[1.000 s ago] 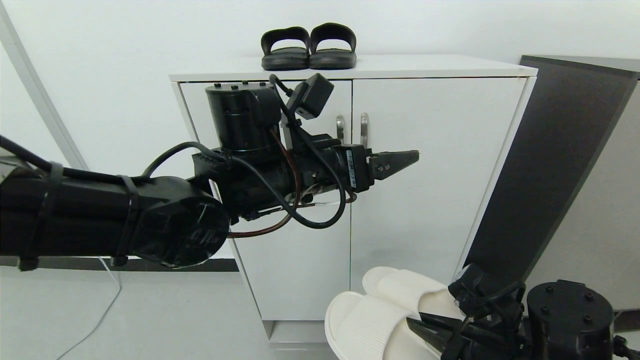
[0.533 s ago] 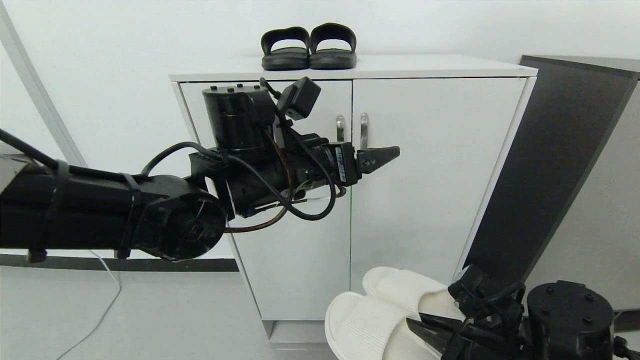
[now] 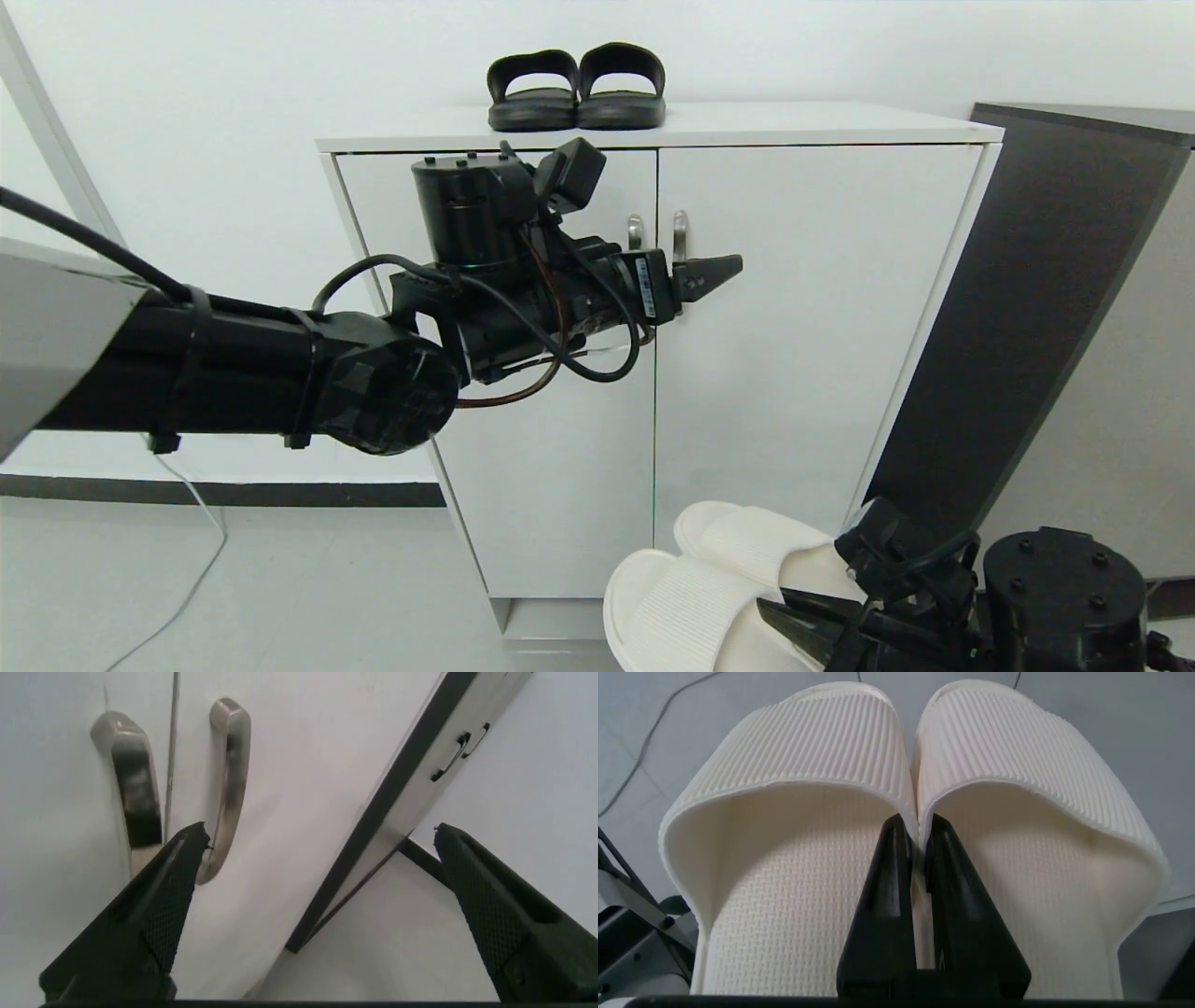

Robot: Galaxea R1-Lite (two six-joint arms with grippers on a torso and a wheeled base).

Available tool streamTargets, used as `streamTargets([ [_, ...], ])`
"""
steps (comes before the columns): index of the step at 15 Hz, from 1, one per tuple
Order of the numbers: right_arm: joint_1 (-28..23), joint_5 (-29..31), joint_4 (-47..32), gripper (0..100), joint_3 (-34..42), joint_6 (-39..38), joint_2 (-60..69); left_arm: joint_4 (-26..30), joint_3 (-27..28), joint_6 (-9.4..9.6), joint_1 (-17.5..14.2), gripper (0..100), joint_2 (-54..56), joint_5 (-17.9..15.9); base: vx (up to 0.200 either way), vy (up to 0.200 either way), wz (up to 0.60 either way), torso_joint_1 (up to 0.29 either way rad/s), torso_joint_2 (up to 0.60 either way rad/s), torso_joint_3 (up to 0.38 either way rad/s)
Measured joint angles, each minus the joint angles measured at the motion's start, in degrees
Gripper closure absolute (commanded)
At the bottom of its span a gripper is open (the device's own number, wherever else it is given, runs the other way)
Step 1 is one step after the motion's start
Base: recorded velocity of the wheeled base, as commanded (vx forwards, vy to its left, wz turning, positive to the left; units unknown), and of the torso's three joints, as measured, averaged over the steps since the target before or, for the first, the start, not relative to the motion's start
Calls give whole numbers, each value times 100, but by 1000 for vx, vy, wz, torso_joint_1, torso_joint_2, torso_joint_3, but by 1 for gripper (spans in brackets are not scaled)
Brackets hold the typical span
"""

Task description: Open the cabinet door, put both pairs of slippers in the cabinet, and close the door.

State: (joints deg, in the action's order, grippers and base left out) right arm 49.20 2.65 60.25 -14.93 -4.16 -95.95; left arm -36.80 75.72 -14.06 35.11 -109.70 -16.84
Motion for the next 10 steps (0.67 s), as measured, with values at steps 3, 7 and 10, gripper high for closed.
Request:
streamTargets([
  [3, 0, -11, 0, 100, 0, -7, 1, 0, 240, -12, -2, 0, -236, -40, 0, 0, 0, 0, 0, 0],
  [7, 33, -22, 5, 100, 0, -27, -24, 218, 752, -33, 0, 0, -560, -112, 0, 0, 0, 0, 0, 0],
  [10, 41, -185, 60, 100, 59, -44, -30, 295, 970, -61, -13, 100, -697, -100, 0, 0, 0, 0, 0, 0],
])
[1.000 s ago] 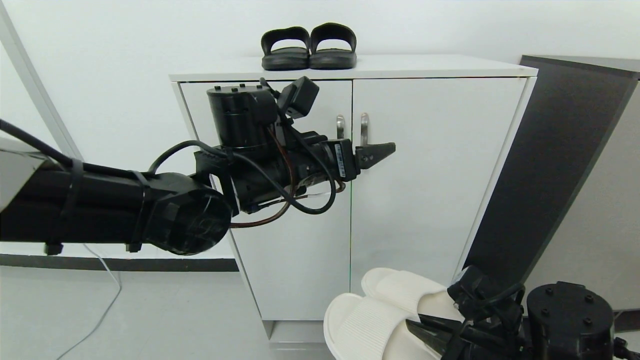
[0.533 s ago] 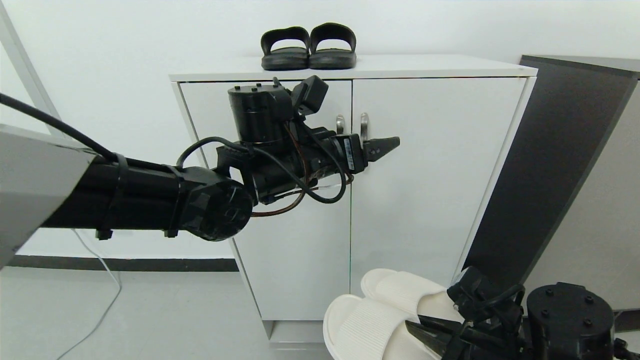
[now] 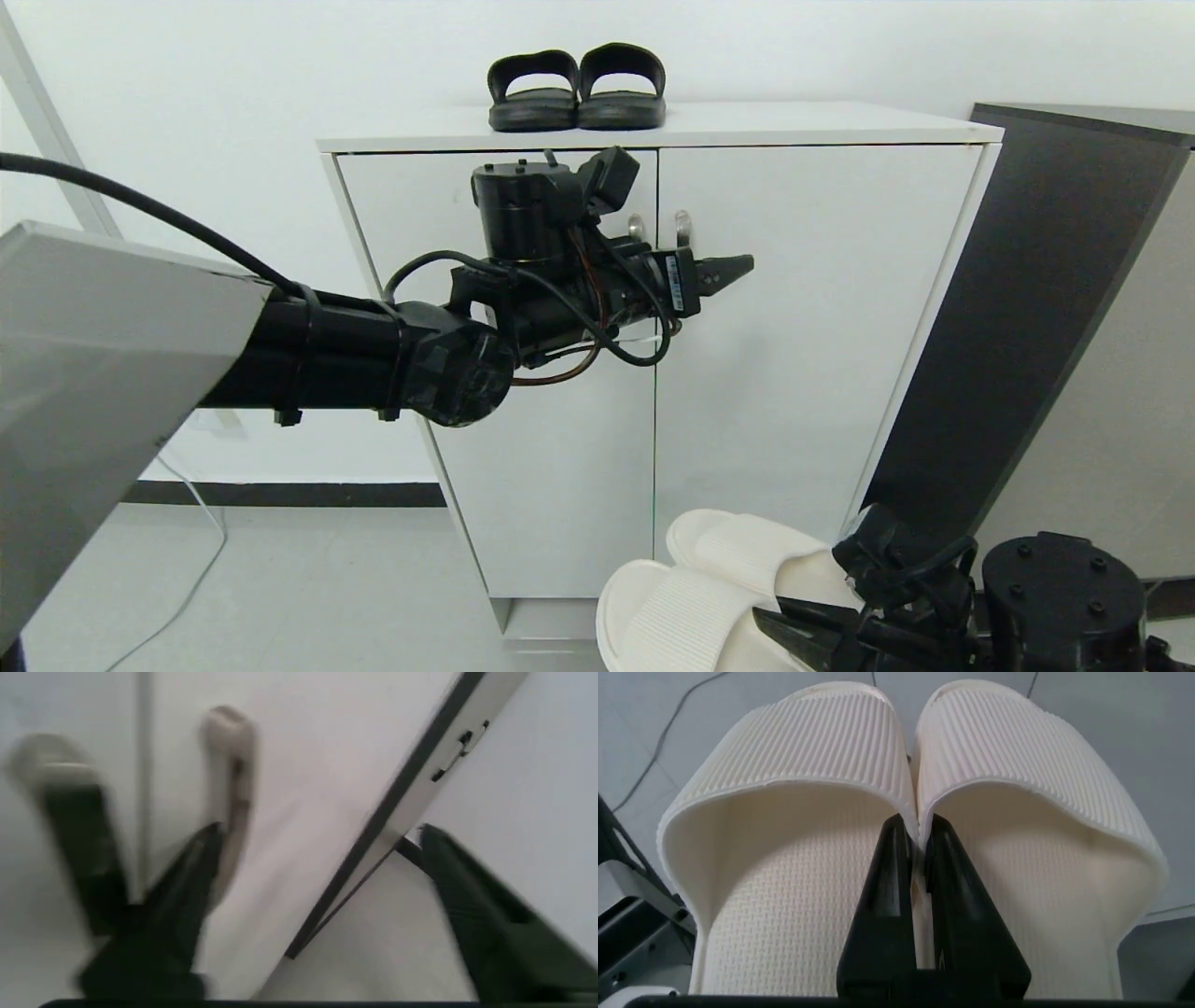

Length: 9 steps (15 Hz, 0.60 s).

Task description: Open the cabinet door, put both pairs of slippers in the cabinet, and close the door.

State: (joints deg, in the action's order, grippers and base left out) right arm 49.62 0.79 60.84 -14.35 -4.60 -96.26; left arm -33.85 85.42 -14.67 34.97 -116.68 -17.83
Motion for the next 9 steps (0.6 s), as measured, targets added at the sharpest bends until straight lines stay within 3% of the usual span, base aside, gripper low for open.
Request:
streamTargets([
  [5, -4, -703, 418, 100, 328, 20, 111, 17, -478, -2, 94, 100, 378, -1, 0, 0, 0, 0, 0, 0],
  [9, -26, -1438, 438, 100, 694, 211, 411, 0, -1108, -13, 361, 100, 1064, -11, 0, 0, 0, 0, 0, 0],
])
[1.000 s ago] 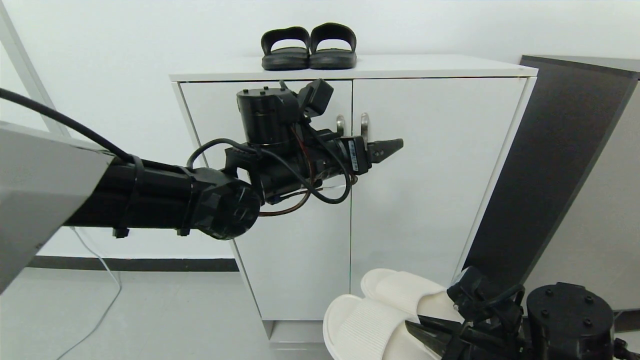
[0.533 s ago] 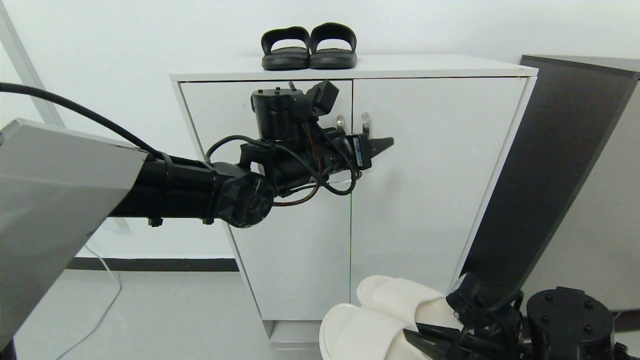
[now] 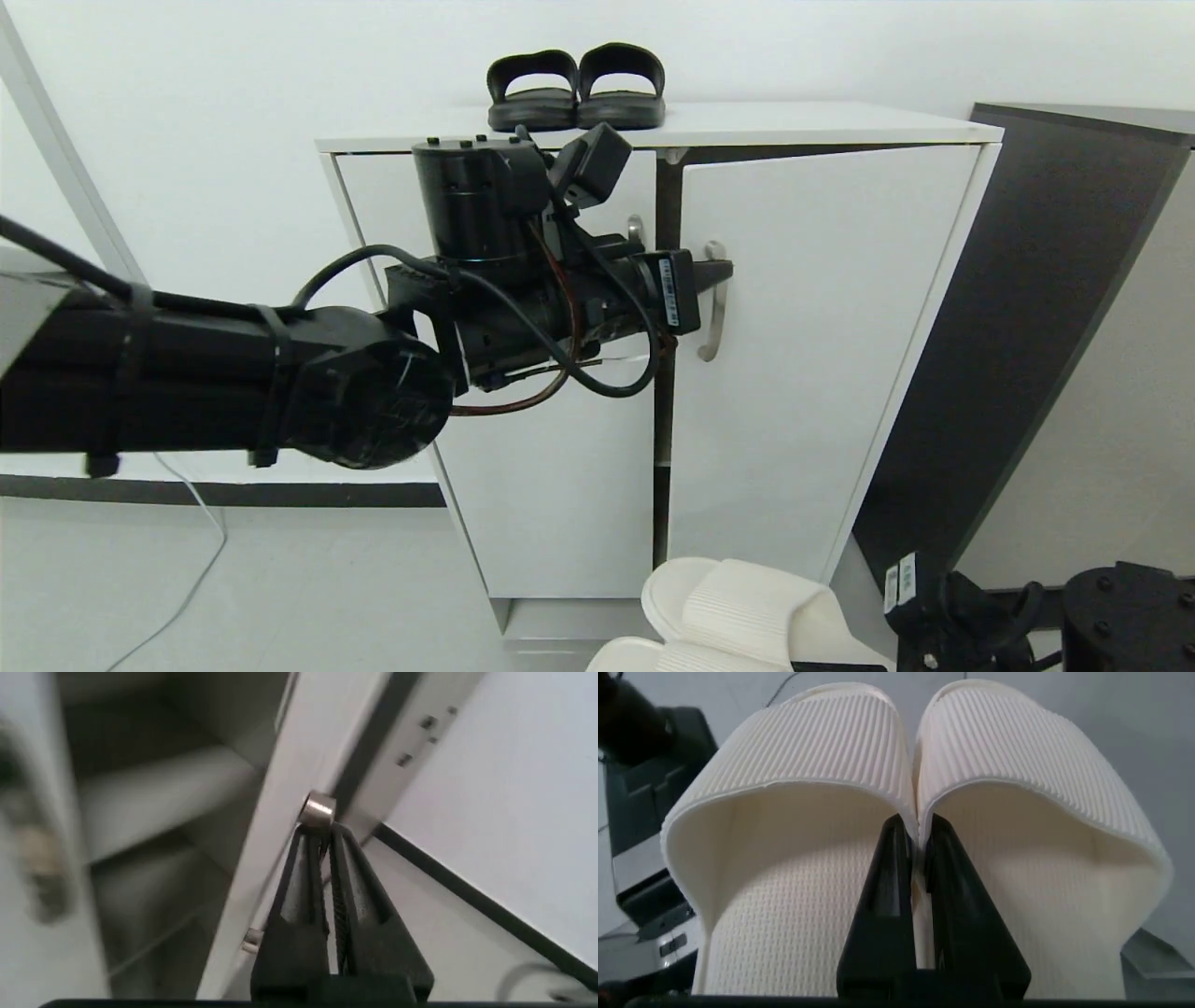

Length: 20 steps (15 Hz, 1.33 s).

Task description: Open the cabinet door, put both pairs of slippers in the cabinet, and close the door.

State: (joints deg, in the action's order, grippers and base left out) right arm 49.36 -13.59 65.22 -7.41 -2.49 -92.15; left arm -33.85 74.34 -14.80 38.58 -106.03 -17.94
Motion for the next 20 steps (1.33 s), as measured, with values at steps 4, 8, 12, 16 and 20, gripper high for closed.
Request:
streamTargets([
  [4, 0, -178, -2, 100, 224, 238, 168, -49, -653, 11, 249, 100, 592, 21, 0, 0, 0, 0, 0, 0],
  [8, 11, -187, -5, 100, 301, 393, 191, -55, -1211, -15, 247, 100, 1075, 10, 0, 0, 0, 0, 0, 0],
  [12, 11, -179, -9, 100, 315, 404, 194, -364, -1014, -545, 37, 100, 923, 11, 0, 0, 0, 0, 0, 0],
  [16, 11, -162, -29, 100, 325, 464, 191, -728, -384, -688, -99, 100, 330, 33, 0, 0, 0, 0, 0, 0],
  [20, 11, -167, -46, 100, 347, 505, 163, -563, 124, -685, -121, 100, -204, 60, 0, 0, 0, 0, 0, 0],
])
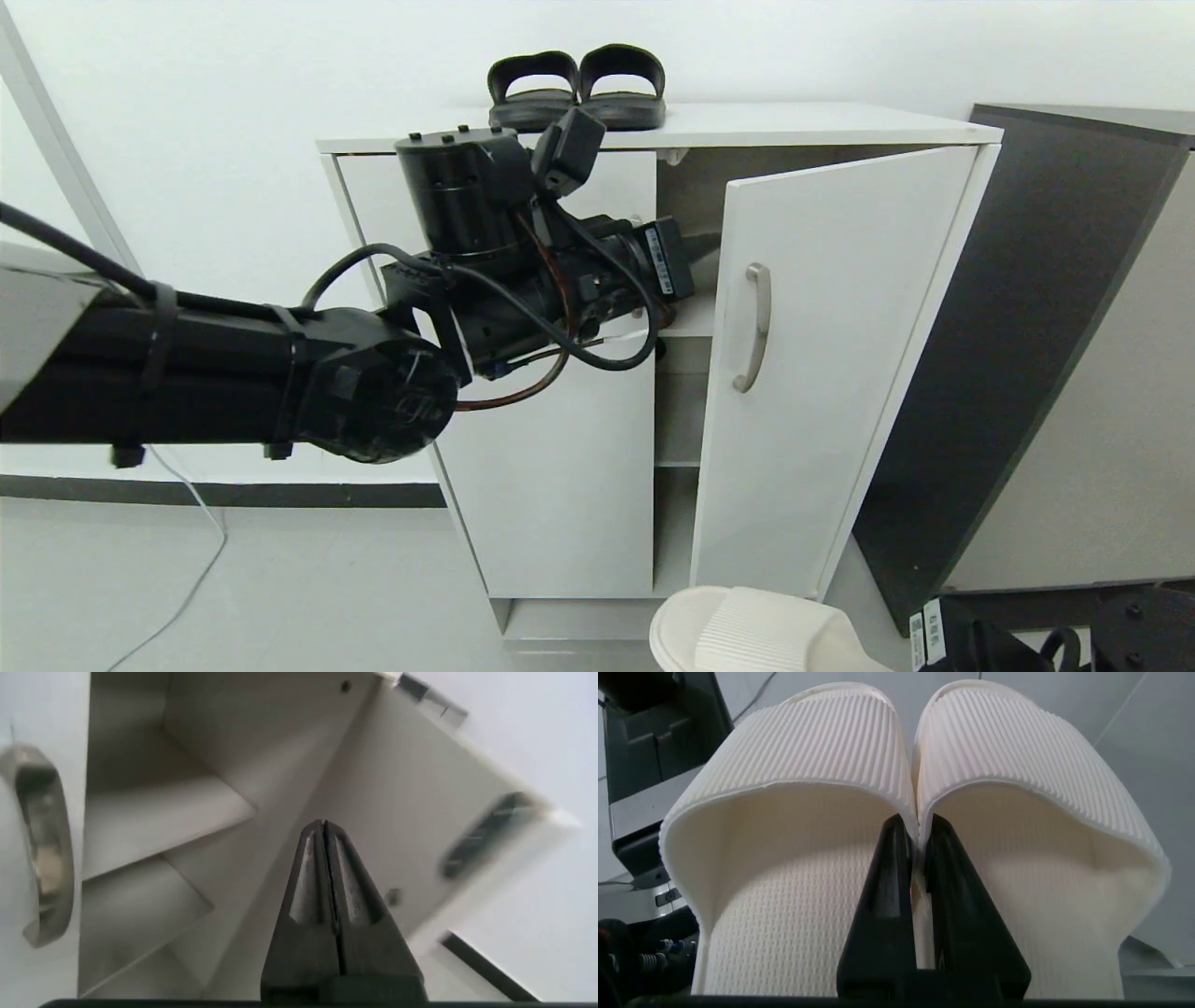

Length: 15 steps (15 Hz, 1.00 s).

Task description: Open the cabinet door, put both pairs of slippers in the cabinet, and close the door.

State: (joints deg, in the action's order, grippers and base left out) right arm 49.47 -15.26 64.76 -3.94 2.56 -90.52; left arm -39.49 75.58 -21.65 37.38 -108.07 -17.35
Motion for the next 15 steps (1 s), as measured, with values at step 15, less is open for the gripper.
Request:
streamTargets([
  [15, 265, 40, 22, 100, -61, -60, -201, -121, -686, 672, 1045, 100, 241, 521, -160, 0, 0, 2, 2, 2],
])
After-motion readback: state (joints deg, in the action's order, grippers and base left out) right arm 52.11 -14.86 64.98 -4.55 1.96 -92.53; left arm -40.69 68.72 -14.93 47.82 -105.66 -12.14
